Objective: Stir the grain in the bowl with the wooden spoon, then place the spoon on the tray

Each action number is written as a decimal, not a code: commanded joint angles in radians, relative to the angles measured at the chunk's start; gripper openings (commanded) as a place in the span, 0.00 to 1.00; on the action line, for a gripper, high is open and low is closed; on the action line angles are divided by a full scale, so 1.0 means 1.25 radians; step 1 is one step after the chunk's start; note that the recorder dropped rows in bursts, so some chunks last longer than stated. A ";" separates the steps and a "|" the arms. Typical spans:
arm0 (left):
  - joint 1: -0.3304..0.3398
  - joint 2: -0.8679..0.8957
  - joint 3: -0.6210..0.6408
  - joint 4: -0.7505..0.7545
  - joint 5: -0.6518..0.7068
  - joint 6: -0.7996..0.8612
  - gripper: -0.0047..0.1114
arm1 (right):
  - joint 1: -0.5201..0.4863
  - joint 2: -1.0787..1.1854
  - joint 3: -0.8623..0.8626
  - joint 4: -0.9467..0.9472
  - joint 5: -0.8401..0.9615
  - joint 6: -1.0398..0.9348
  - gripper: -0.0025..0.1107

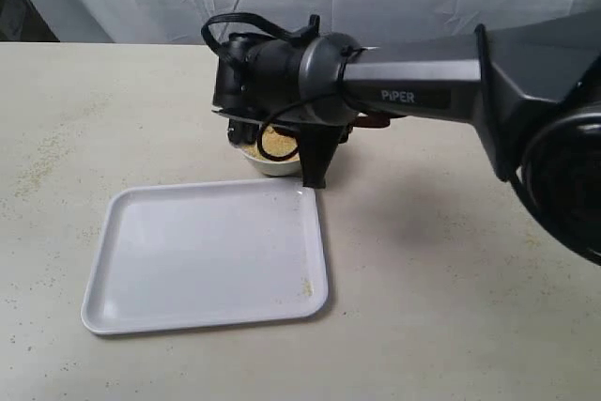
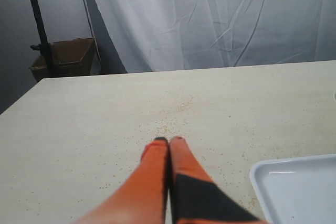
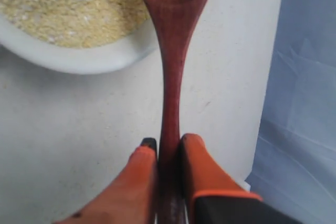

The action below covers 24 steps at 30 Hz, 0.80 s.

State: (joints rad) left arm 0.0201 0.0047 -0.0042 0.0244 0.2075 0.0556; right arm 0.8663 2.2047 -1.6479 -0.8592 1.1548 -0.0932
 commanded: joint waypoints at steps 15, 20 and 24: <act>-0.004 -0.004 0.003 0.003 -0.007 -0.001 0.04 | 0.010 -0.061 -0.002 0.057 0.053 0.014 0.01; -0.004 -0.004 0.003 0.003 -0.007 -0.001 0.04 | 0.010 -0.097 -0.002 0.006 0.053 0.056 0.01; -0.004 -0.004 0.003 0.003 -0.007 -0.001 0.04 | 0.010 -0.103 -0.002 0.032 0.053 0.066 0.01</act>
State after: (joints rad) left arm 0.0201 0.0047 -0.0042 0.0244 0.2075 0.0556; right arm 0.8803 2.0871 -1.6479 -0.8271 1.2109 -0.0298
